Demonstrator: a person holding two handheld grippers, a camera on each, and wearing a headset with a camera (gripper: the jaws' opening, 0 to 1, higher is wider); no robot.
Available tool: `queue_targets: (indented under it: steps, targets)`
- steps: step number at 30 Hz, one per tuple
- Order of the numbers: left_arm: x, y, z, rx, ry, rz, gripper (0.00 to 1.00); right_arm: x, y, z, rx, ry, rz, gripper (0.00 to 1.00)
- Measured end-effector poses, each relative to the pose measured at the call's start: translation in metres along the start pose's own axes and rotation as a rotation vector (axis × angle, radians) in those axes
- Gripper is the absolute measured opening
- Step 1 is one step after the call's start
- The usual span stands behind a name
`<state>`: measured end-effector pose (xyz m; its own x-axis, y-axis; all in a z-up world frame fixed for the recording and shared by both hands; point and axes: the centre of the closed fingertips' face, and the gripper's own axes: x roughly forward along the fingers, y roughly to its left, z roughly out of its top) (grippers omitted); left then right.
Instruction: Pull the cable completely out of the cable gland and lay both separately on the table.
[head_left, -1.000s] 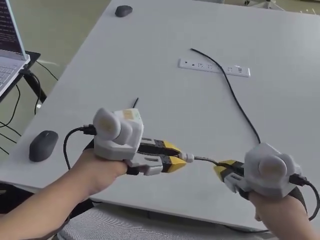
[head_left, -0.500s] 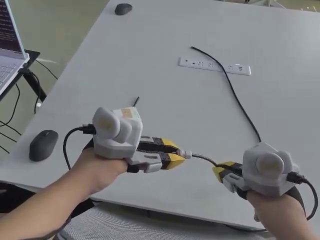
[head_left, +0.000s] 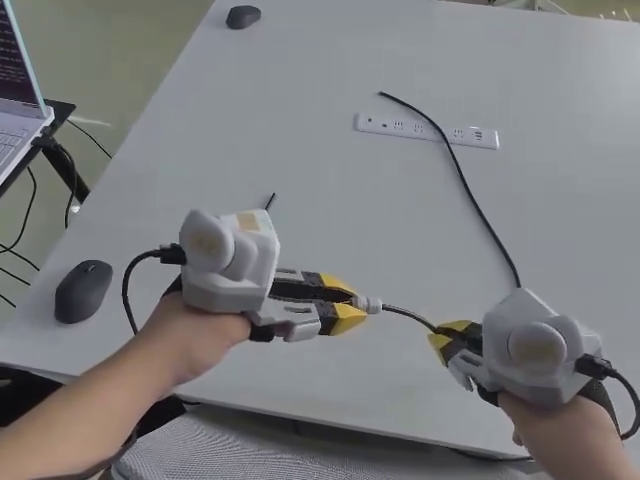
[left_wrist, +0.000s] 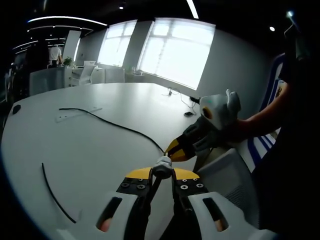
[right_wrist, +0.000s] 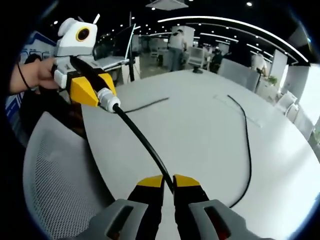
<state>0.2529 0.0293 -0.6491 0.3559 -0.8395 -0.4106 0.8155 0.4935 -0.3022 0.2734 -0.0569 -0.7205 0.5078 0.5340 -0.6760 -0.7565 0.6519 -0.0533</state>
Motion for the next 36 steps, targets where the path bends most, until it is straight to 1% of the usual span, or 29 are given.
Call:
queue_targets:
  steps: [3, 7, 8, 10, 11, 13, 17, 20, 22, 23, 24, 27, 28, 30, 32, 35, 36]
  targets:
    - [-0.001, 0.0, 0.001, -0.006, -0.005, -0.001, 0.15, -0.004, 0.0, 0.007, -0.062, -0.02, 0.001, 0.03]
    - [0.001, -0.002, -0.001, 0.0, 0.005, -0.007, 0.15, -0.008, 0.007, 0.023, -0.179, -0.053, 0.007, 0.08]
    - [0.001, -0.003, -0.001, 0.002, 0.004, -0.012, 0.15, -0.009, 0.009, 0.027, -0.215, -0.058, 0.008, 0.09]
    - [0.003, -0.005, 0.0, 0.0, 0.001, -0.018, 0.15, -0.01, 0.016, 0.036, -0.256, -0.078, 0.019, 0.09]
    - [0.004, -0.006, 0.0, 0.002, 0.003, -0.018, 0.15, -0.011, 0.022, 0.042, -0.285, -0.097, 0.031, 0.09]
    - [0.006, -0.006, -0.001, 0.009, 0.014, -0.019, 0.15, -0.013, 0.029, 0.05, -0.332, -0.108, 0.034, 0.1]
    - [0.009, -0.006, -0.003, 0.013, 0.026, -0.02, 0.15, -0.013, 0.04, 0.058, -0.388, -0.113, 0.037, 0.1]
    - [0.01, -0.007, -0.003, 0.015, 0.03, -0.017, 0.15, -0.013, 0.043, 0.063, -0.418, -0.125, 0.031, 0.08]
    - [0.009, -0.006, -0.001, 0.012, 0.022, -0.012, 0.15, -0.013, 0.043, 0.063, -0.414, -0.12, 0.03, 0.03]
    - [0.009, -0.006, -0.001, 0.01, 0.022, -0.012, 0.15, -0.013, 0.044, 0.063, -0.417, -0.119, 0.03, 0.02]
    - [0.009, -0.006, -0.001, 0.01, 0.023, -0.012, 0.15, -0.013, 0.044, 0.063, -0.45, -0.117, 0.019, 0.02]
    - [0.009, -0.005, -0.002, 0.014, 0.029, -0.012, 0.15, -0.013, 0.045, 0.062, -0.473, -0.111, 0.015, 0.02]
    - [0.009, -0.006, -0.002, 0.015, 0.031, -0.012, 0.15, -0.013, 0.046, 0.061, -0.507, -0.108, 0.013, 0.02]
    - [0.009, -0.005, -0.003, 0.016, 0.034, -0.012, 0.15, -0.013, 0.047, 0.061, -0.527, -0.106, 0.008, 0.01]
    - [0.009, -0.005, -0.004, 0.017, 0.039, -0.012, 0.15, -0.013, 0.048, 0.061, -0.528, -0.105, 0.012, 0.01]
    - [0.009, -0.006, -0.004, 0.022, 0.04, -0.013, 0.15, -0.012, 0.046, 0.061, -0.482, -0.106, 0.021, 0.01]
    - [0.008, -0.006, -0.004, 0.024, 0.039, -0.013, 0.15, -0.012, 0.046, 0.061, -0.476, -0.107, 0.023, 0.01]
